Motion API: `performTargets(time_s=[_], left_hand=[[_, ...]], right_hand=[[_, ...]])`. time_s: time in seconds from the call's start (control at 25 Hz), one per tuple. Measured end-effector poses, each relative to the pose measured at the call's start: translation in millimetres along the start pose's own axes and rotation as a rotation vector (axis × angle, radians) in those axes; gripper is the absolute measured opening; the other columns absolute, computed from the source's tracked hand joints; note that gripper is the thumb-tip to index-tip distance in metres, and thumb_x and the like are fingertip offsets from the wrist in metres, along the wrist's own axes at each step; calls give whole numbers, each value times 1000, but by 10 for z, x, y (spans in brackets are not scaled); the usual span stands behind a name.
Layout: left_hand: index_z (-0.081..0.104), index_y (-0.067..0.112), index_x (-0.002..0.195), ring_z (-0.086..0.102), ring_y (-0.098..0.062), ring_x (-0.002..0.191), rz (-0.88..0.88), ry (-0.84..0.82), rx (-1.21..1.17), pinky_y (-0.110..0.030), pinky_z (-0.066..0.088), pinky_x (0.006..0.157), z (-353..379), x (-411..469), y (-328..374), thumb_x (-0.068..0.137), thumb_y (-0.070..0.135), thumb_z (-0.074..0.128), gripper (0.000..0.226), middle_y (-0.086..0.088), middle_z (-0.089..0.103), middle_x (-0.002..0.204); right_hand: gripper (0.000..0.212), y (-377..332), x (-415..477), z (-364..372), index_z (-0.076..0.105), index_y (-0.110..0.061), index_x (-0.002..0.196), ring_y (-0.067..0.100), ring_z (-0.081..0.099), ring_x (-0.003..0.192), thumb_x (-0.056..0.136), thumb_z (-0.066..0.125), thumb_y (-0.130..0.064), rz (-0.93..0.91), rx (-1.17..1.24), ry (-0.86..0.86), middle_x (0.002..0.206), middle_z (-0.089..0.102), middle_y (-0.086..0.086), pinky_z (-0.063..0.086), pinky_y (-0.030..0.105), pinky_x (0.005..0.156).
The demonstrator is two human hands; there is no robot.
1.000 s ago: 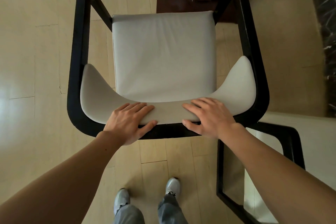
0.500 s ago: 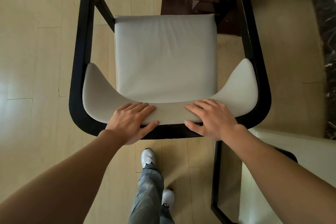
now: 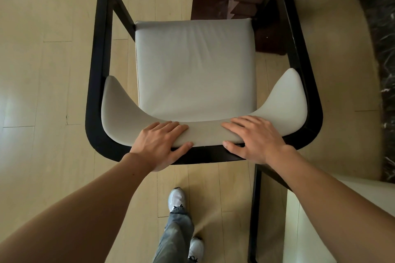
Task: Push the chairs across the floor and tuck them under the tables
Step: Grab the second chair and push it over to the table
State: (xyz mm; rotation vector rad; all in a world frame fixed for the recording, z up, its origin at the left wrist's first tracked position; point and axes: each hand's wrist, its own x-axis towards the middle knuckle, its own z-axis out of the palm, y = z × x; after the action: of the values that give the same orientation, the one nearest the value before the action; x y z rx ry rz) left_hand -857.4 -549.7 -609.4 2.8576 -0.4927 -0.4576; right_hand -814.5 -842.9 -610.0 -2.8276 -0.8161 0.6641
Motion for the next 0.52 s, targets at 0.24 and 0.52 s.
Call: performTargets(time_s=[0.24,0.52], left_hand=[[55,26,133,60,-20,120,11,0,-18,-39,46,102,-120,354,-185,96,69,21,65,4,65,128],[58,23,131,61,-21,119,9,-1,-18,-38,46,101,-160,392,-224,96,67,27,64,1,66,126]], right_hand=[[70,158,343,-144,54,-30,135,20,54,121,90,22,-73,3,-3,33,131,61,-3,42,41,99],[64,127,368,-181,55,-30,133,21,56,120,91,27,-70,20,-10,34,129,63,-1,43,42,98]])
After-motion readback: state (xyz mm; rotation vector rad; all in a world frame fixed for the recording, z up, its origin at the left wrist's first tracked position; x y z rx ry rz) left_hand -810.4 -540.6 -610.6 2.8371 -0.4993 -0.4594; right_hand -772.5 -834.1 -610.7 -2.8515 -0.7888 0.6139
